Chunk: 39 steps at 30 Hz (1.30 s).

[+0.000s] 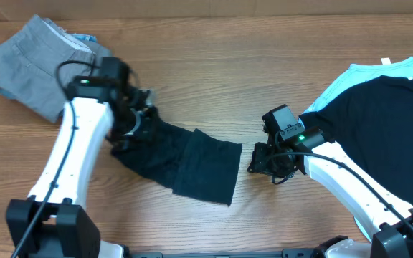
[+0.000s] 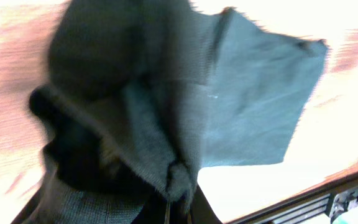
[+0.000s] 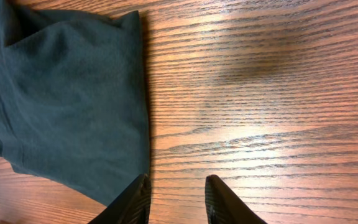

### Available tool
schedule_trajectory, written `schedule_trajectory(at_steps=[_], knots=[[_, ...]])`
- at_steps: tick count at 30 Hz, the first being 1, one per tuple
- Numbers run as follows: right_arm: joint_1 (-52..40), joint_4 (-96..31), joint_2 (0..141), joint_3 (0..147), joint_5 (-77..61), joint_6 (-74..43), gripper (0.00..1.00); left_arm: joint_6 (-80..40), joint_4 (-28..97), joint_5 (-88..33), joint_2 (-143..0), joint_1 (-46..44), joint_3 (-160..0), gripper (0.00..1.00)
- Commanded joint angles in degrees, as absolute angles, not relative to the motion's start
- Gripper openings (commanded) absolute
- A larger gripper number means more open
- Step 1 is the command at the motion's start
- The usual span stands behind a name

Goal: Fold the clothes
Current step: 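Fold the left end rightward over the strip with the left gripper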

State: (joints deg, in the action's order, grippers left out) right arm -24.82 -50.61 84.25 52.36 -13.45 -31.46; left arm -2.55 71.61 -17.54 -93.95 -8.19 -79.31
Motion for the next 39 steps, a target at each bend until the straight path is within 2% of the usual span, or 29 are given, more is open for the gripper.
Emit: schedule_trajectory(at_steps=[1,9,12,15,18,20,22,26,29,32,35,37,39], knots=[[-24.6,-50.5,82.7,53.6,-12.7,-31.6,0.33,-7.3,69.8,-18.9,-93.7,-13.9,-79.5,0.04],[-20.8,-52.6,82.7,53.6,-12.6,-32.2,0.37,-15.1,65.8,-18.6,-95.9,-28.6,-78.8,0.04],[-17.7,-53.6,82.7,53.6,-12.7,-32.1,0.37,-19.4,65.5,-14.5,-96.4,-32.8,-78.8,0.04],[-15.0,-54.5,82.7,53.6,-13.6,-31.0,0.37,-23.2,64.7,-12.3,-97.0,-36.0,-78.8,0.21],[-14.1,-54.6,82.7,53.6,-14.6,-29.5,0.37,-24.2,62.1,-14.9,-97.5,-38.9,-78.8,0.33],[-14.1,-54.6,82.7,53.6,-14.6,-29.5,0.38,-24.5,61.1,-16.4,-97.5,-40.4,-78.8,0.34],[-14.1,-54.6,82.7,53.6,-14.6,-29.5,0.38,-24.9,60.9,-16.5,-97.5,-41.6,-78.8,0.39],[-14.1,-54.6,82.7,53.6,-14.6,-29.4,0.40,-24.9,62.8,-15.0,-97.5,-41.3,-79.3,0.39],[-14.1,-54.6,82.7,53.6,-15.0,-27.3,0.41,-24.9,68.6,-9.4,-97.4,-38.5,-81.3,0.40],[-14.1,-54.6,82.7,53.6,-16.6,-24.5,0.43,-25.0,73.8,-1.3,-97.4,-34.5,-82.3,0.49],[-14.1,-54.6,82.7,53.6,-16.6,-24.0,0.44,-25.8,74.3,5.0,-97.5,-29.4,-81.9,0.63],[-14.1,-54.5,82.7,53.6,-16.6,-24.0,0.44,-23.5,70.6,3.6,-97.5,-26.1,-80.6,0.59],[-14.1,-54.4,82.7,53.6,-16.6,-24.0,0.44,-20.0,65.6,-0.4,-97.5,-24.2,-78.5,0.43]])
